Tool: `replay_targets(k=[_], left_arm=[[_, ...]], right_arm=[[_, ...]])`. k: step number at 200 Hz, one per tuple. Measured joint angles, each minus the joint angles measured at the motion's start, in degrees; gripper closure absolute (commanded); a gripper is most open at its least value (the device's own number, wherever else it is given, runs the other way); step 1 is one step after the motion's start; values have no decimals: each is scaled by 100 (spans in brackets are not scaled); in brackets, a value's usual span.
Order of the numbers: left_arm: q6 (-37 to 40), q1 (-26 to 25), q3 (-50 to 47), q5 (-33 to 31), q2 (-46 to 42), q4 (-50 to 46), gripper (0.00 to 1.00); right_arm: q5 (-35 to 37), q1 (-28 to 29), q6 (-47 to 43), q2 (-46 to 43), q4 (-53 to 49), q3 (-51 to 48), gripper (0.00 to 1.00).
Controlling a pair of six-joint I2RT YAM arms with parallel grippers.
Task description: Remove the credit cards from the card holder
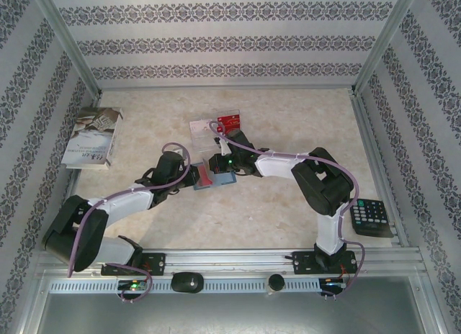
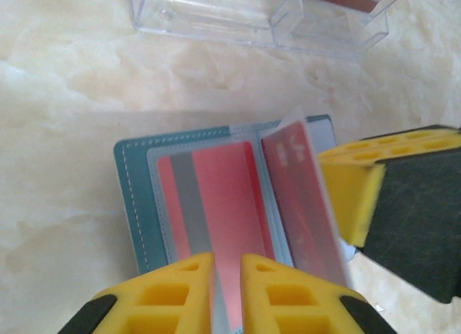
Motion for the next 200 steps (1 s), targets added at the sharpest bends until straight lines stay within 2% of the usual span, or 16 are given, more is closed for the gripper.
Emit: replay_targets(k=[49,66,81,111,139,155,180,200], left_arm=[[4,-162,341,20,599,-9,79],[4,-162,483,28,782,2,78],[4,-175,581,76,946,9,78],[2,-258,734,223,1261,24,76],[17,-387,986,323,1416,22,67],[26,-461,1250,411,1593,20,66],[9,-494,1515,487,1888,50,63],[-20,-461,1241,321,1644,39,57]], right_arm=[[0,2,70,0,127,-39,100],[9,2,133,-7,160,-48,78],[59,-2,195,-96,188,-138,71],[472,-101,208,-756,120,-501,69],[994,-293,2,-1622,-96,-726,68],[1241,-367,-181,-1939,-234,-726,68],[1482,-372,-483,-2055,-442,-789,68],[1563,-321,-780,-1873,-767,-780,69]])
